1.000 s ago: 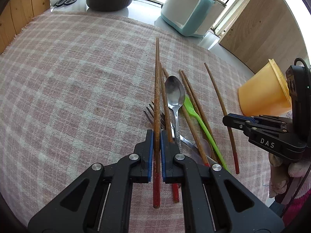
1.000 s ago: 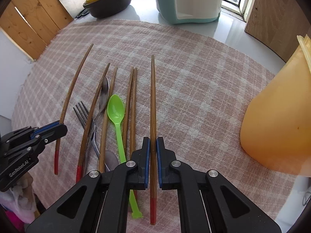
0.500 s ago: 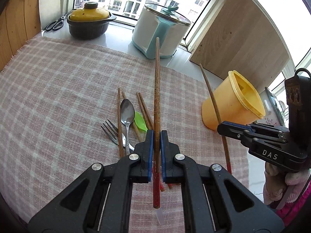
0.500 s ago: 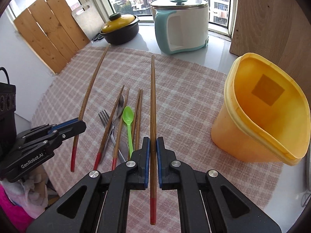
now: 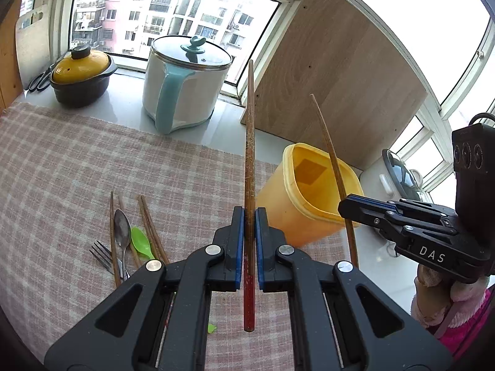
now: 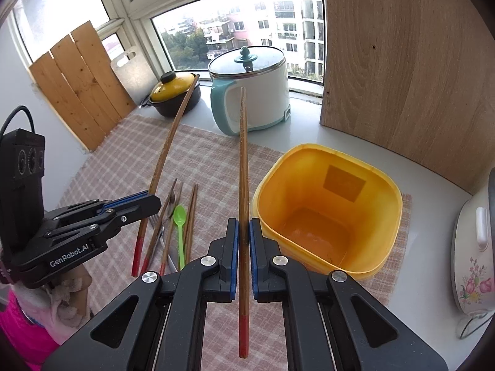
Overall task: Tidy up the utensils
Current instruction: 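Lift both held chopsticks and carry them over the yellow container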
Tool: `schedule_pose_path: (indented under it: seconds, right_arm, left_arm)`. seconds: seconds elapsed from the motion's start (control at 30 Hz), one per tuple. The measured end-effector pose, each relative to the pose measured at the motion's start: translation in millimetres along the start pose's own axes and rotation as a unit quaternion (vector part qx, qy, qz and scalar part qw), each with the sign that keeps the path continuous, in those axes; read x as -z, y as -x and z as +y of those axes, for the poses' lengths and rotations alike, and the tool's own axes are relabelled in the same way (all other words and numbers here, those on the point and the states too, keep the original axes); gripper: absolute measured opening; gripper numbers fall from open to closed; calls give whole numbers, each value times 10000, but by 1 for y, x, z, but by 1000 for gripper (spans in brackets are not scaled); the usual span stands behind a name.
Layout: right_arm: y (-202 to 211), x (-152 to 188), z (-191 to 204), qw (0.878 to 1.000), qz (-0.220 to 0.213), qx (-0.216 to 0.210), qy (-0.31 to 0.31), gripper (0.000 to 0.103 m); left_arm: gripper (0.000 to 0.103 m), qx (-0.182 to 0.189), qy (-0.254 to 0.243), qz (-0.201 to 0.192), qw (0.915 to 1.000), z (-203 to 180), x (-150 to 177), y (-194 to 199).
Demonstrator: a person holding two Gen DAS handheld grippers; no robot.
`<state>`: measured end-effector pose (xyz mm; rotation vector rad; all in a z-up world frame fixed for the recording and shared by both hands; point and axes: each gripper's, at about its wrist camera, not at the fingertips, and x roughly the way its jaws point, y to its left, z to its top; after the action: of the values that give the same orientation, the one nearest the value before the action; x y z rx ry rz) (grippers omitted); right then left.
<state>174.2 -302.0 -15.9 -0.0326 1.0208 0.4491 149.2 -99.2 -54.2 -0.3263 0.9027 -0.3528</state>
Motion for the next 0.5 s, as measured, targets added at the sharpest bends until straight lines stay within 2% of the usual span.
schedule_pose_path:
  seconds: [0.27,0.5]
  right_arm:
    - [17,-24,-37,9990,-324,178,-241,5]
    - [14,-44,-58,9977,-467,304,-386,5]
  left_arm:
    - [5,211,-55,-112,9997,-34,-35,-24]
    - [5,206,-141,-197,9995,-63,-59,-48]
